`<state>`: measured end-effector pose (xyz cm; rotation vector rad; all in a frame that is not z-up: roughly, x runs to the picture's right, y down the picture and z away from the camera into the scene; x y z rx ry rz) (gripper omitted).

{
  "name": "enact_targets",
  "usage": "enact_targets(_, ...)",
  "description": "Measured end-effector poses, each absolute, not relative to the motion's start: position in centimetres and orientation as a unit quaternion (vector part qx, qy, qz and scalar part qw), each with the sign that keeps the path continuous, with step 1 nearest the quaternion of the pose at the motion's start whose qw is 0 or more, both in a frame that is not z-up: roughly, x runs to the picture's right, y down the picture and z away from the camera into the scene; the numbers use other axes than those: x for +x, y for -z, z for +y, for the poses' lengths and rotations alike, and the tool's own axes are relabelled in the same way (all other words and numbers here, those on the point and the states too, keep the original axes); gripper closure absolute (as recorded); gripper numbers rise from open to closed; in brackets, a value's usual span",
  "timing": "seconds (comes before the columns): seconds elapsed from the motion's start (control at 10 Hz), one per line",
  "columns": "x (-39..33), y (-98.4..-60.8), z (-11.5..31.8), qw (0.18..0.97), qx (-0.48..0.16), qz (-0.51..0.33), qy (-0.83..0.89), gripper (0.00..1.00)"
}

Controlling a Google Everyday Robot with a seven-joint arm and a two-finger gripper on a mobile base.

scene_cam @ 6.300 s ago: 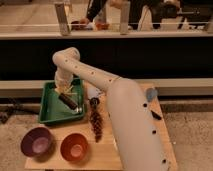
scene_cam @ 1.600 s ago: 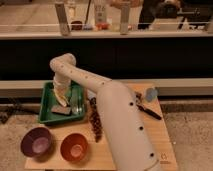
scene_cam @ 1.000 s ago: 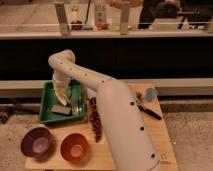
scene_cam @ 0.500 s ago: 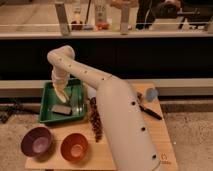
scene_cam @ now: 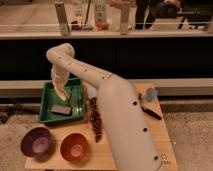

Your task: Place banana in metal cup

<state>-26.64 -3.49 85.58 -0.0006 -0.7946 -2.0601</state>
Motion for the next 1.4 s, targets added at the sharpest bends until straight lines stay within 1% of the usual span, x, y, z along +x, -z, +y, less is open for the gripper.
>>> enact_targets(0.6, -26.2, -84.7, -3.9, 0.448, 0.014, -0.321, 0.834, 1.0)
enact_targets(1.4, -25.5, -84.4, -3.2, 0.453, 0.019, -0.321, 0.831, 1.0)
